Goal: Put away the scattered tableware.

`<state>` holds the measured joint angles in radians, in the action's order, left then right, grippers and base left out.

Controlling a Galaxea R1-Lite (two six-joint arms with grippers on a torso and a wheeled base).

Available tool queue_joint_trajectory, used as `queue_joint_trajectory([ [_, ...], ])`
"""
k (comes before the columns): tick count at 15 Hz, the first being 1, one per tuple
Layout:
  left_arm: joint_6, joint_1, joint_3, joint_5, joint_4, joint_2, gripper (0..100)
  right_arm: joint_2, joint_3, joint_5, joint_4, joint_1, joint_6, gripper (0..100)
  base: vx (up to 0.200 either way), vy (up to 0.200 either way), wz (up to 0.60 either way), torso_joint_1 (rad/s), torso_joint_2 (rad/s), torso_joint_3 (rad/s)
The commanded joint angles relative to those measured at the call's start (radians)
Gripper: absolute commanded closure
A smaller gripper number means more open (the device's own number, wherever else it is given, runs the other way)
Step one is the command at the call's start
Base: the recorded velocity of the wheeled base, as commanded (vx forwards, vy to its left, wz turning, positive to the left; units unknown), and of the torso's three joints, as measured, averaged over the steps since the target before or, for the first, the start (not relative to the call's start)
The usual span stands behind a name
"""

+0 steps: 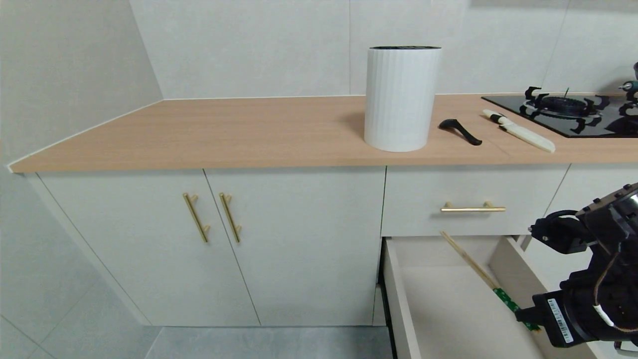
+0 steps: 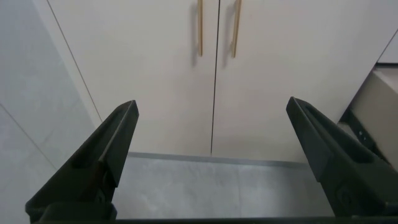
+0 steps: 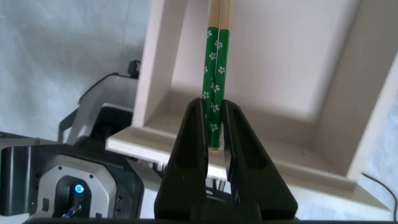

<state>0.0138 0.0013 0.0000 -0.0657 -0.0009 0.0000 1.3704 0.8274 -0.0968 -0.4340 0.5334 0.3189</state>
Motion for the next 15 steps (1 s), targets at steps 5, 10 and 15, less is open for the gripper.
queue_joint_trajectory([
  [5,0.000,0.000,0.000,0.000,-0.001,0.000,0,0.012,-0.008,0.000,0.000,0.011,-0.001,100,0.000,0.000,0.00,-0.054,0.42,0.358],
  [10,0.000,0.000,0.000,0.000,-0.001,0.000,0,0.061,-0.025,0.000,0.066,0.011,0.000,100,0.000,0.000,0.00,-0.004,0.07,0.060],
  [15,0.000,0.000,0.000,0.000,-0.001,0.000,0,0.369,-0.028,-0.023,0.189,0.005,0.028,100,0.000,0.000,0.00,0.000,0.00,0.000],
])
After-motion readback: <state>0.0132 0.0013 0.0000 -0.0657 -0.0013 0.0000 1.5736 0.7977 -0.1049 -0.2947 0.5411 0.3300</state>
